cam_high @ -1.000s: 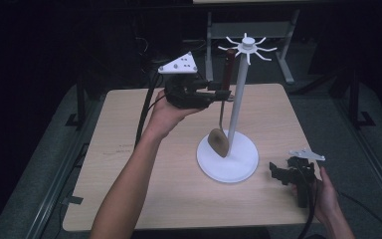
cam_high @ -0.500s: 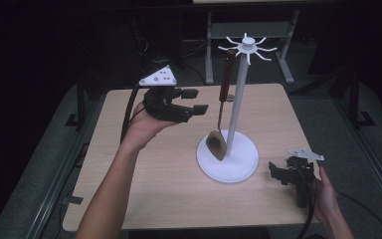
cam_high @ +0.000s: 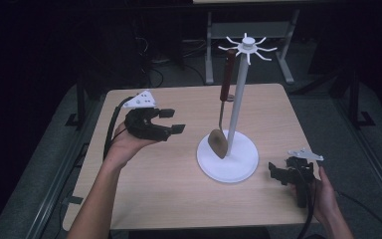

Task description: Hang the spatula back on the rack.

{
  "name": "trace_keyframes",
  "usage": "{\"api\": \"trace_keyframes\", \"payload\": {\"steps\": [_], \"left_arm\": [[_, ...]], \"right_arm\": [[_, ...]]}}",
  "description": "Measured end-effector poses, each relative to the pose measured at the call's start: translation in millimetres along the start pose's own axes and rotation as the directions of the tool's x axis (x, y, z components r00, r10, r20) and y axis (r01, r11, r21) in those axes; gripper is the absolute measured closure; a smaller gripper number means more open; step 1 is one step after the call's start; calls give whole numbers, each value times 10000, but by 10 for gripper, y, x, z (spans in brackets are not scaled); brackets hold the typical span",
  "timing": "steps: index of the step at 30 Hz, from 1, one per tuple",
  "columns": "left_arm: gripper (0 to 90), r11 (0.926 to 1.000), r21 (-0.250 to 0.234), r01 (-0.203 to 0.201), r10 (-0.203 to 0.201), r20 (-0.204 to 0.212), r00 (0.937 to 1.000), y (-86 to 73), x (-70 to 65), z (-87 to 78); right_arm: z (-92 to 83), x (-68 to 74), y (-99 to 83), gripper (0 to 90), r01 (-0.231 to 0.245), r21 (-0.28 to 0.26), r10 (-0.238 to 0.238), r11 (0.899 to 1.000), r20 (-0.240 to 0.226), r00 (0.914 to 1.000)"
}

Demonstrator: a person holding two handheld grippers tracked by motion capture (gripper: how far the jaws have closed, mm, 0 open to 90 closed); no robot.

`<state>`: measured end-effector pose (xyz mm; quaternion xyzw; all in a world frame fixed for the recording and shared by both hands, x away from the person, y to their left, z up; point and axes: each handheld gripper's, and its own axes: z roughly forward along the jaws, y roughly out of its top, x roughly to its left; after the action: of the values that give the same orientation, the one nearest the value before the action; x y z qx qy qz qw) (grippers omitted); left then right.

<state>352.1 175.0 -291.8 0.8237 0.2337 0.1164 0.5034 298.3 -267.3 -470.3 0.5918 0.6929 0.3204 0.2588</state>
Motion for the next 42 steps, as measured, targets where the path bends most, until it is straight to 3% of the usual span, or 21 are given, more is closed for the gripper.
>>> {"api": "trace_keyframes", "payload": {"steps": [14,24,34,40,42], "left_arm": [[275,9985,468,301,-275,-564,9980,-525,66,-30],[204,9953,737,624,-527,-1266,9905,-933,96,-91],[200,9899,849,1135,-974,-1745,9798,-1311,81,-178],[189,9838,1011,1484,-1234,-2191,9679,-1514,75,-243],[187,9820,1231,1431,-1097,-2446,9634,-1591,74,-264]], "right_arm": [[1,-4,-3,134,-35,-13,35,10000,12,10000],[0,-14,-3,134,-45,-22,45,10000,66,10000],[-6,-21,-4,134,-24,-25,24,10000,82,10000],[-5,-25,-6,134,-26,-24,26,10000,90,10000],[-7,-22,-6,134,-80,-29,81,10000,86,9999]]}}
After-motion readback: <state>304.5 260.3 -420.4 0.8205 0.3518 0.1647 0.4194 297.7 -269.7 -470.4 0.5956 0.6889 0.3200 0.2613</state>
